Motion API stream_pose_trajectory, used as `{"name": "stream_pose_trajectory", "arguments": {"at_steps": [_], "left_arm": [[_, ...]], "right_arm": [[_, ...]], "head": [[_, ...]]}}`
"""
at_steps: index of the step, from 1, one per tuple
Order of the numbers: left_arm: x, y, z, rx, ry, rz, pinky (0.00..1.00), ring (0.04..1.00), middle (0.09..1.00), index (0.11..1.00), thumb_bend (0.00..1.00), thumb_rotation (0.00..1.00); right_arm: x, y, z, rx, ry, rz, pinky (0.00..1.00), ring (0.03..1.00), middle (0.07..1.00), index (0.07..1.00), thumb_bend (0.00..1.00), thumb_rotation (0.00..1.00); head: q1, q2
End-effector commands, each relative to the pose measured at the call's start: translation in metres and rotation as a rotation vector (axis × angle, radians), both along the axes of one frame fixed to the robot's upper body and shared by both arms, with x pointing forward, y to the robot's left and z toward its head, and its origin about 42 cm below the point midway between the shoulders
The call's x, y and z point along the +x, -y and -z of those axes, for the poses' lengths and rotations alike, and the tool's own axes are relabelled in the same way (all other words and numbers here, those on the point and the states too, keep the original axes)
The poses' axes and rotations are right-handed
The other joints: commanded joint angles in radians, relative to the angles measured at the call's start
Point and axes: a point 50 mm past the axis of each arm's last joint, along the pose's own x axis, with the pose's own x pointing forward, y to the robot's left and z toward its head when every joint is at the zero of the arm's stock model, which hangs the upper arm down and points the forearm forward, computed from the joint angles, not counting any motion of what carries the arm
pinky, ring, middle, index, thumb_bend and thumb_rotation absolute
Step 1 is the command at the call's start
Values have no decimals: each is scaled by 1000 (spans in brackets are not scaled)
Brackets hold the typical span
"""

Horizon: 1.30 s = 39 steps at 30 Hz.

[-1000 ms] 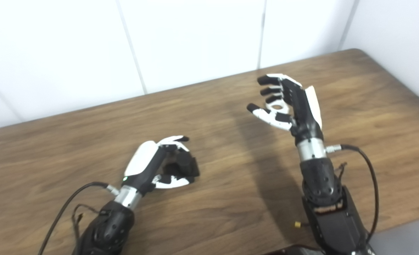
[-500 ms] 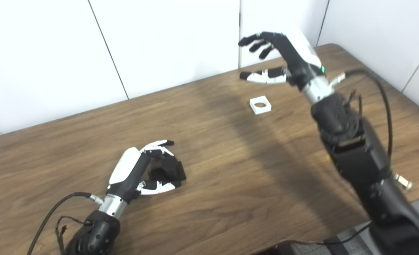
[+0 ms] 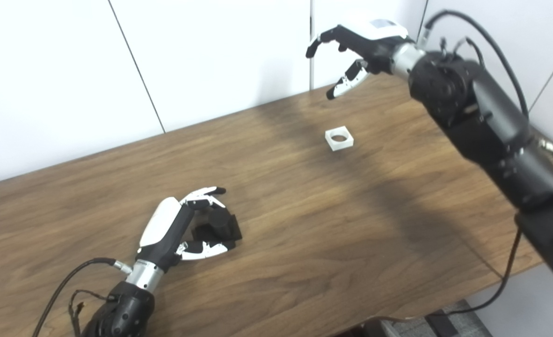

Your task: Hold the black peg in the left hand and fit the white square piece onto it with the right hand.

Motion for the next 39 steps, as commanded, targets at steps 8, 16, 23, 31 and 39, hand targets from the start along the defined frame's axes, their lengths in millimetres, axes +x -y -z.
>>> {"name": "stream_pose_trajectory", "arguments": {"at_steps": [8, 16, 23, 31, 39], "left_arm": [[-4, -11, 14, 72, -71, -9, 757, 867, 837, 490, 524, 69], [-5, -11, 14, 67, -67, -10, 744, 862, 835, 490, 524, 69], [-5, -10, 14, 71, -67, -12, 743, 862, 835, 490, 524, 69], [-7, -9, 15, 59, -69, -17, 739, 862, 835, 490, 524, 68], [-6, -9, 16, 60, -74, -21, 741, 864, 835, 490, 524, 69]], "right_arm": [[22, 7, -32, -148, -134, 72, 938, 974, 932, 815, 822, 173], [35, 20, -15, -201, -281, 141, 972, 1000, 968, 869, 928, 181], [39, 25, 0, -251, -307, 153, 991, 994, 963, 860, 905, 180], [41, 28, 16, -272, -336, 142, 1000, 993, 965, 855, 897, 192], [39, 31, 36, -285, -334, 121, 993, 987, 959, 849, 885, 217]], "head": [[7, -3], [10, -3], [15, -1], [25, 4], [33, 7]]}}
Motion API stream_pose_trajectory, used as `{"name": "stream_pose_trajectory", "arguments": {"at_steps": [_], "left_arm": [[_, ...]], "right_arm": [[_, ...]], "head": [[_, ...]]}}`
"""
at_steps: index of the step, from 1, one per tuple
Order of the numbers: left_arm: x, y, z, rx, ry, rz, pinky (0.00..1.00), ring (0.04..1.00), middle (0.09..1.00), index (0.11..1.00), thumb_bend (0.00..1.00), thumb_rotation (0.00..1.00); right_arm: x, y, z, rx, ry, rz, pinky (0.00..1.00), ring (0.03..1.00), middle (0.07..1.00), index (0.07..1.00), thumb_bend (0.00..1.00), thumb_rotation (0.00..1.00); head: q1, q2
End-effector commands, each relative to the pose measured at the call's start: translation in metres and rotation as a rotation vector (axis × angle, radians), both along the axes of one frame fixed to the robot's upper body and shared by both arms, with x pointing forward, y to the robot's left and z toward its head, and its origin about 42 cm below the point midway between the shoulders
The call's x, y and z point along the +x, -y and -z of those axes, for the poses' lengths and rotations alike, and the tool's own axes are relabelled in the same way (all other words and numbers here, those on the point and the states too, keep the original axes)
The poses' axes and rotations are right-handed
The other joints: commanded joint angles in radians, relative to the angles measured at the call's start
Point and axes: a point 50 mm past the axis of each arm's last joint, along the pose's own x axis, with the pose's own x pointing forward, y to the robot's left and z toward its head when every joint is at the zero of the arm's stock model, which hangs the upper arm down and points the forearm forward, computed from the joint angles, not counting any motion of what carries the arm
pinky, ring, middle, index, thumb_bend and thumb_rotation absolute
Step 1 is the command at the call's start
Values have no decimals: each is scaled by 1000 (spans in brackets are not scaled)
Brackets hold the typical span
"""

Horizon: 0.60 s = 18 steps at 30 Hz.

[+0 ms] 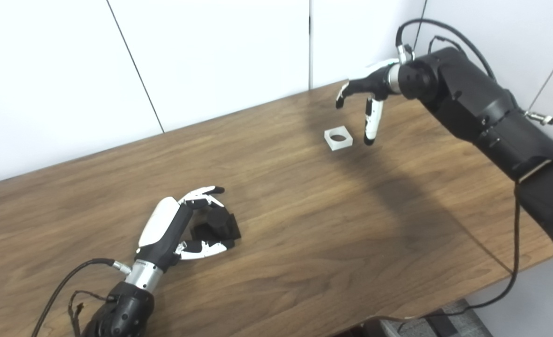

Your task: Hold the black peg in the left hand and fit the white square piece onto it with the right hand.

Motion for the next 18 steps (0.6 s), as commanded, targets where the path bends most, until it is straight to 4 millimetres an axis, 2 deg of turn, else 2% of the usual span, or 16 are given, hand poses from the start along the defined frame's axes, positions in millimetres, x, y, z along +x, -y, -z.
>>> {"name": "stream_pose_trajectory", "arguments": {"at_steps": [1, 8, 12, 18], "left_arm": [[-6, -9, 15, 67, -75, -14, 742, 865, 835, 490, 524, 69], [-6, -9, 15, 70, -69, -14, 747, 866, 837, 490, 524, 69], [-6, -9, 13, 74, -64, -15, 751, 869, 839, 490, 524, 69], [-7, -8, 12, 74, -65, -18, 753, 868, 839, 490, 524, 69]], "right_arm": [[5, -4, -29, -28, 110, -33, 988, 985, 957, 848, 880, 224], [4, -5, -7, -41, 152, -76, 966, 961, 932, 819, 896, 247], [4, -6, 4, -34, 176, -86, 990, 962, 925, 801, 890, 265], [5, -6, 11, -26, 188, -87, 1000, 967, 927, 803, 881, 266]], "head": [[-1, 1], [6, 4], [10, 6], [14, 10]]}}
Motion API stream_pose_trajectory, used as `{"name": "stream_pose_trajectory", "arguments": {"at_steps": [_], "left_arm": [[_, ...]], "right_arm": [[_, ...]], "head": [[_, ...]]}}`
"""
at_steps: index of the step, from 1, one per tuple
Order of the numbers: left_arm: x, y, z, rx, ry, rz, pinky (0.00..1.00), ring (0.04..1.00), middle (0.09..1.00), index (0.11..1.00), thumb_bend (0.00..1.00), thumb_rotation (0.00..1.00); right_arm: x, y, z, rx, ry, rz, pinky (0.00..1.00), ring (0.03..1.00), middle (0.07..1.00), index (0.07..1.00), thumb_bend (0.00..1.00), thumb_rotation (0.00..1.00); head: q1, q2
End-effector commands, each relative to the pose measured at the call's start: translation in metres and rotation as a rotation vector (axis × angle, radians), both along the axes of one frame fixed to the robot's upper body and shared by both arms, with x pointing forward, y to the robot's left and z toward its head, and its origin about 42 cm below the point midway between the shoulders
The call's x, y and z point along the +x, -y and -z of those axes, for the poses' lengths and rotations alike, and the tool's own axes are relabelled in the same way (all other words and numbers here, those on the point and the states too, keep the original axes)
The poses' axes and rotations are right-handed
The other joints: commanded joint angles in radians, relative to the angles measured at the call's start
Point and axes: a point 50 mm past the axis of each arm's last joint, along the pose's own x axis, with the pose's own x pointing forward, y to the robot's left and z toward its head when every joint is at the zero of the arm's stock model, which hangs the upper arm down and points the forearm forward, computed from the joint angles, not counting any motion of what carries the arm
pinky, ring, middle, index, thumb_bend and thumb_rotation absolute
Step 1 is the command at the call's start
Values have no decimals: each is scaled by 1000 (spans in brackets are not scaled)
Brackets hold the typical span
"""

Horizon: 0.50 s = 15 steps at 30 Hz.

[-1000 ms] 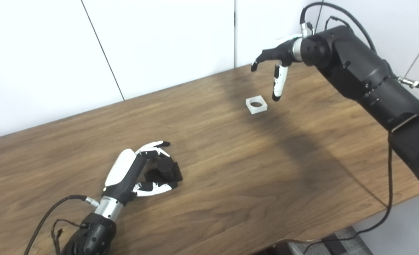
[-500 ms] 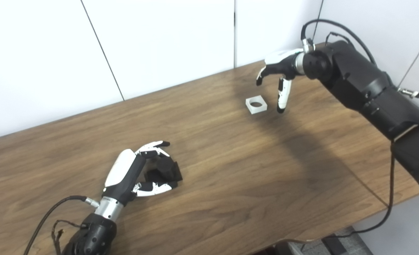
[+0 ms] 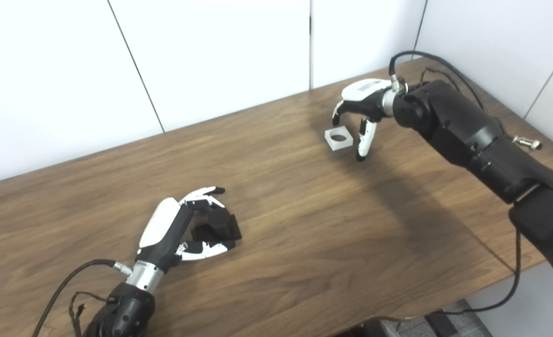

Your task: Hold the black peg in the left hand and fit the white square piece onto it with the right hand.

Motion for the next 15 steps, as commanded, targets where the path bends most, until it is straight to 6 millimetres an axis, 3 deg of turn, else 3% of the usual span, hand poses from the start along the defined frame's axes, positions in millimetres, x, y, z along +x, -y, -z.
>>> {"name": "stream_pose_trajectory", "arguments": {"at_steps": [1, 15], "left_arm": [[-5, -8, 13, 70, -66, -10, 754, 870, 839, 490, 524, 69], [-7, -9, 12, 72, -67, -15, 743, 866, 838, 490, 524, 70]], "right_arm": [[9, -1, -30, -1, 104, -22, 999, 966, 926, 803, 881, 266], [11, 0, -13, 22, 88, -1, 967, 941, 906, 787, 862, 260]], "head": [[-1, 1], [10, 13]]}}
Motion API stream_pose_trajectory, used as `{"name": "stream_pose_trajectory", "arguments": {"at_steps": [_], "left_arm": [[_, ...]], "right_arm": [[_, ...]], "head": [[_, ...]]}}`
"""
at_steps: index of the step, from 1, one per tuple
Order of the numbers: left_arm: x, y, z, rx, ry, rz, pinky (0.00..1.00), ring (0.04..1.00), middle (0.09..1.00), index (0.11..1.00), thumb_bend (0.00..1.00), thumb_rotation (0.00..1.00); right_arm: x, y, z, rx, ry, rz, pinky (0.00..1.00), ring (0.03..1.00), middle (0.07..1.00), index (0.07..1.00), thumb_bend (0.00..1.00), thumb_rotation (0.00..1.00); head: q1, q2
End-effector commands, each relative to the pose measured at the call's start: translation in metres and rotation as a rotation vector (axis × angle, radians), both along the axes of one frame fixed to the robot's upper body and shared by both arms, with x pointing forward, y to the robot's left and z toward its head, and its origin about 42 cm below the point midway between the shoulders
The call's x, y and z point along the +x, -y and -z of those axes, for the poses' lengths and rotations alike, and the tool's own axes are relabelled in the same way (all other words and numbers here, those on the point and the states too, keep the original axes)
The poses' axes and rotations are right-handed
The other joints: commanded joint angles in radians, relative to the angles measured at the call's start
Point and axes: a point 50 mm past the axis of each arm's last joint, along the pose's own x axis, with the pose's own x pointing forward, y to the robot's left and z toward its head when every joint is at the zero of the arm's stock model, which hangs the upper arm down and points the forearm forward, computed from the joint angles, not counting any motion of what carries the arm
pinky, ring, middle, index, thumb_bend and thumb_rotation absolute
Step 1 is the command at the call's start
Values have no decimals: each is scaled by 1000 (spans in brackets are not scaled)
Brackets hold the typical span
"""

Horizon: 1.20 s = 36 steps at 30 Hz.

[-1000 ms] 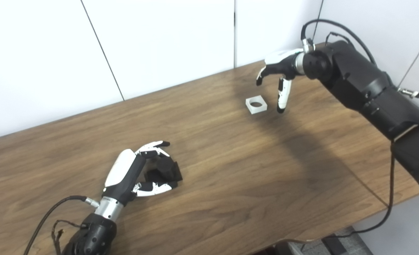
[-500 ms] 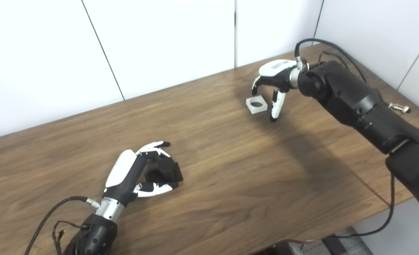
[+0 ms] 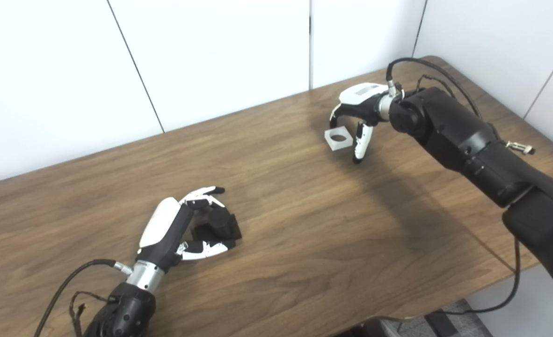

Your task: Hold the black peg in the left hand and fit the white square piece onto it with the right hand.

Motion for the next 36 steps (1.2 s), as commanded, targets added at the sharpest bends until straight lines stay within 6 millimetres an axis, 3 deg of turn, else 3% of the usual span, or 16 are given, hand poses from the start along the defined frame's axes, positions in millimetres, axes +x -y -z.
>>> {"name": "stream_pose_trajectory", "arguments": {"at_steps": [1, 14, 21, 23, 25, 36], "left_arm": [[-7, -9, 13, 70, -63, -7, 742, 866, 839, 490, 524, 70], [-6, -8, 10, 68, -70, -10, 758, 868, 841, 490, 523, 72], [-6, -9, 9, 75, -65, -9, 751, 866, 841, 490, 523, 71], [-6, -9, 9, 77, -65, -9, 749, 866, 841, 490, 523, 71], [-6, -10, 9, 75, -64, -10, 746, 866, 840, 490, 523, 71], [-7, -9, 9, 71, -66, -9, 745, 864, 839, 490, 523, 70]], "right_arm": [[7, 4, -21, 4, 83, -7, 964, 937, 901, 781, 852, 262], [7, 6, -7, 22, 103, -22, 944, 915, 880, 725, 800, 270], [8, 5, 2, 7, 147, -37, 898, 873, 837, 630, 750, 208], [7, 4, 3, 9, 157, -37, 900, 870, 831, 538, 594, 167], [7, 3, 5, 14, 167, -37, 904, 867, 825, 505, 539, 152], [5, 4, 7, 17, 212, -54, 907, 850, 783, 485, 518, 139]], "head": [[0, 1], [5, 7], [15, 15], [15, 16], [16, 17], [15, 21]]}}
